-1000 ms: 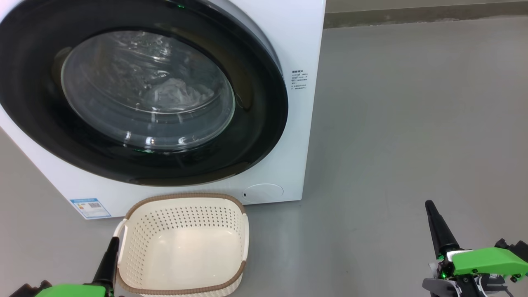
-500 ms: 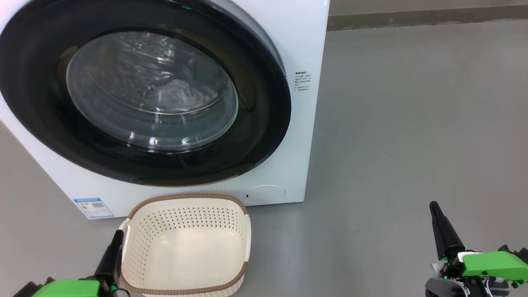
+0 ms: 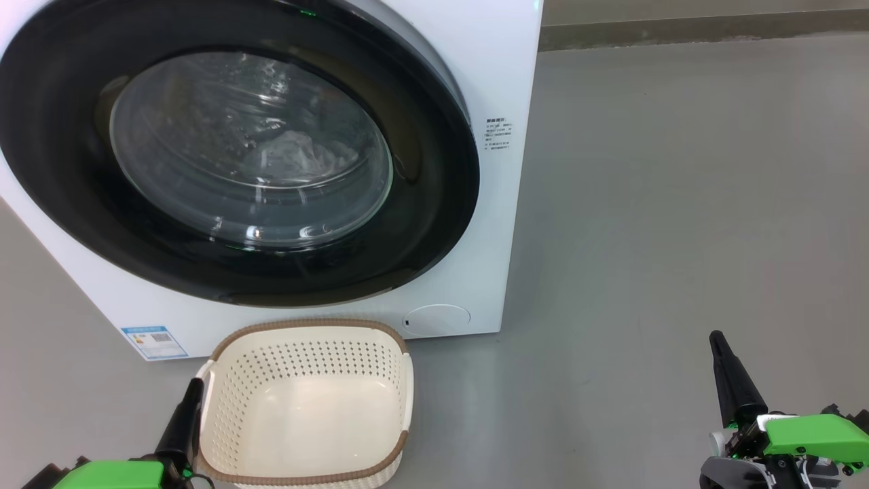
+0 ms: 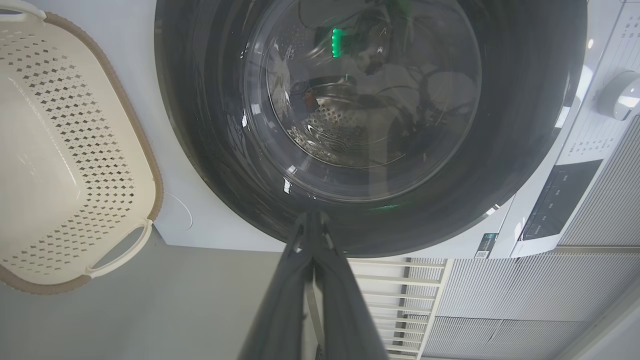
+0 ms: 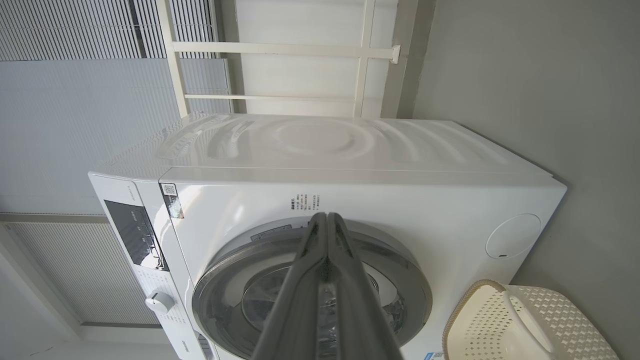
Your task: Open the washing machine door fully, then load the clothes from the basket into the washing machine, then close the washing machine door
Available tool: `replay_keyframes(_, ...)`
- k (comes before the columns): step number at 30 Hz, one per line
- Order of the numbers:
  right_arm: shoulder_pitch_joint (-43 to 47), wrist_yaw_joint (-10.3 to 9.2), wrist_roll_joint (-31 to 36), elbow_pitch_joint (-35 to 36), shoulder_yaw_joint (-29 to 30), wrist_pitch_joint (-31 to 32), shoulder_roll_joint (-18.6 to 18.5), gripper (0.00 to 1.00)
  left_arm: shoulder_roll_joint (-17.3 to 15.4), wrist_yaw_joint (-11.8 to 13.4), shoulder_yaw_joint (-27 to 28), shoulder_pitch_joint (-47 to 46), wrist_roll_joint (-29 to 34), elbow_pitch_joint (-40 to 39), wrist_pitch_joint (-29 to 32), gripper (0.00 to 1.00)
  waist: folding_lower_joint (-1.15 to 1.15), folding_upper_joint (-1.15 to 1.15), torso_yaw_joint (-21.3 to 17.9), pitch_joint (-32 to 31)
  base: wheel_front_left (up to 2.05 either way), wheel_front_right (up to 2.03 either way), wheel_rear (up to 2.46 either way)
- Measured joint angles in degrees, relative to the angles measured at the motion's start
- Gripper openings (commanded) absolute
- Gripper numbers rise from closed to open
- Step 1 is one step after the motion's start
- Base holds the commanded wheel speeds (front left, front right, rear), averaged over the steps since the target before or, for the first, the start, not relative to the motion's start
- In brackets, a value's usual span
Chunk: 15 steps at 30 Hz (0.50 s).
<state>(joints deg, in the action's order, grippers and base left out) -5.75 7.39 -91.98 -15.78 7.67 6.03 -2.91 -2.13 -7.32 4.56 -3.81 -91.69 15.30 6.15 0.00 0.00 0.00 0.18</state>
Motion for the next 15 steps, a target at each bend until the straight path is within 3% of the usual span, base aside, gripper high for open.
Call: replay_keyframes(15,0.01,0.0,0.0,0.0,0.07,0.0,0.01,0.0,0.0,0.0,0.0,-0.01,0.0,0.0,0.0,0.0,0.0,0.0,0.0,0.0,0.0,0.0,0.0)
